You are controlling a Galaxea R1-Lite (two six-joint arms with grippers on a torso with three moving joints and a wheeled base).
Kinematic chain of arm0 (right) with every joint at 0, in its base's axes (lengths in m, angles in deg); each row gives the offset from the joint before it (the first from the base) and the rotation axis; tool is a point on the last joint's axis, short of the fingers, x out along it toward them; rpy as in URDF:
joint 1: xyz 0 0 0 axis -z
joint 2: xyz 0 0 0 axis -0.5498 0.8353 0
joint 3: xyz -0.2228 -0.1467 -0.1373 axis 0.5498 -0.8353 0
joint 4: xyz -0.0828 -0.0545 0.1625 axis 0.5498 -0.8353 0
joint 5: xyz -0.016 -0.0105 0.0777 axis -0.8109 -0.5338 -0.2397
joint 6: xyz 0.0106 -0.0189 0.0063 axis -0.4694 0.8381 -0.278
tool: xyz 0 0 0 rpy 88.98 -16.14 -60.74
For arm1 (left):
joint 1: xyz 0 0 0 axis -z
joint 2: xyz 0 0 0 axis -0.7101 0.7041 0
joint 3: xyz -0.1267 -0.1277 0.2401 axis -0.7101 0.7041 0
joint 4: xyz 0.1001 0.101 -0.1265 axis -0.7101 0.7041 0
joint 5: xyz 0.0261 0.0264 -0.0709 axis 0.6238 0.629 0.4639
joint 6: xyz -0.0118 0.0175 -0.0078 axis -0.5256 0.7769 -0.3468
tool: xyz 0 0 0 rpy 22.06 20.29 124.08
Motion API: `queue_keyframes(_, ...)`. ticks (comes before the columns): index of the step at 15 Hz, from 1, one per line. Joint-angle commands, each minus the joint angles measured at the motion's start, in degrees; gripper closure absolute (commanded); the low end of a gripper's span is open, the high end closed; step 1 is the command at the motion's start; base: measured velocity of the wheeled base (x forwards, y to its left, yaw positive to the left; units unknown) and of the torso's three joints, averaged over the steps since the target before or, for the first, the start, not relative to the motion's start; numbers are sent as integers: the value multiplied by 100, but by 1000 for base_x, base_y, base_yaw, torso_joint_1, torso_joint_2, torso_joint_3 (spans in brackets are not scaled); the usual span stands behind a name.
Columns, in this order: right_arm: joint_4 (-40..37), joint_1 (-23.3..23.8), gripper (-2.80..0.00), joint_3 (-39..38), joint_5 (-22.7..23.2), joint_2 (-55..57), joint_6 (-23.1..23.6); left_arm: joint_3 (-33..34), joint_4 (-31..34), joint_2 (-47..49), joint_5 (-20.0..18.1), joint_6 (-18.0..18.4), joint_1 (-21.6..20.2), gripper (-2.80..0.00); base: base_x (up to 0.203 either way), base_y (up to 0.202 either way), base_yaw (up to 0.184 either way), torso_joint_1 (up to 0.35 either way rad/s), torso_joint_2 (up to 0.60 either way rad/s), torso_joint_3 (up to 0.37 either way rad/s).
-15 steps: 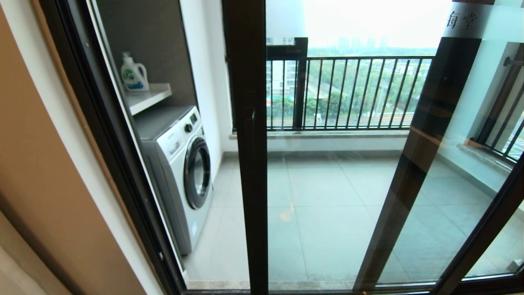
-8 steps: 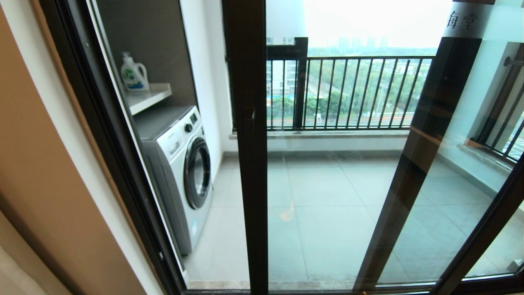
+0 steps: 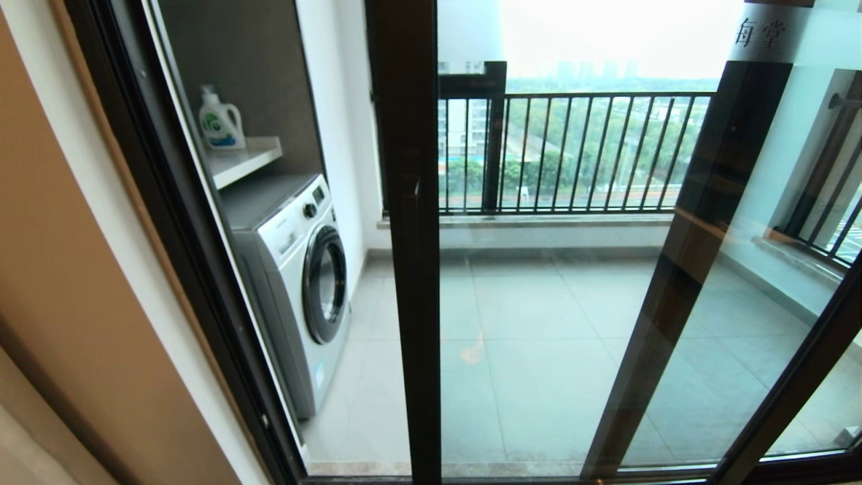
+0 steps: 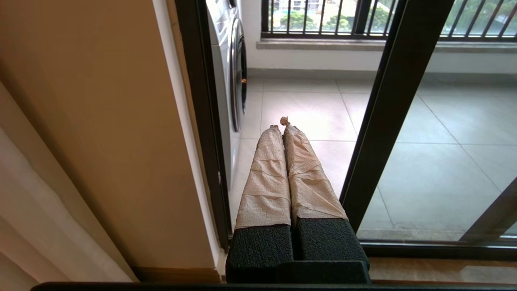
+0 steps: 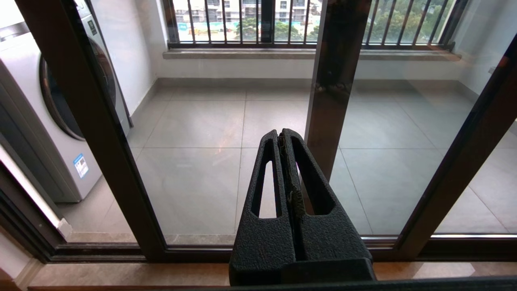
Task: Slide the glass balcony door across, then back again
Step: Close the slid door
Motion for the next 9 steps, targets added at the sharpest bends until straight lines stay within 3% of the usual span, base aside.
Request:
queue_keyframes(1,-1,0,0,-70,4,0,6,0,7,9,-2,-5,-1,0,0,0,0,0,0,0)
queue_keyframes(6,7,0,0,-70,4,2,6,0,8,9,4,13,-1,0,0,0,0,0,0,0)
queue_keyframes(9,-1,0,0,-70,4,-3,6,-6,-1,9,-63,341,-1,0,0,0,0,0,0,0)
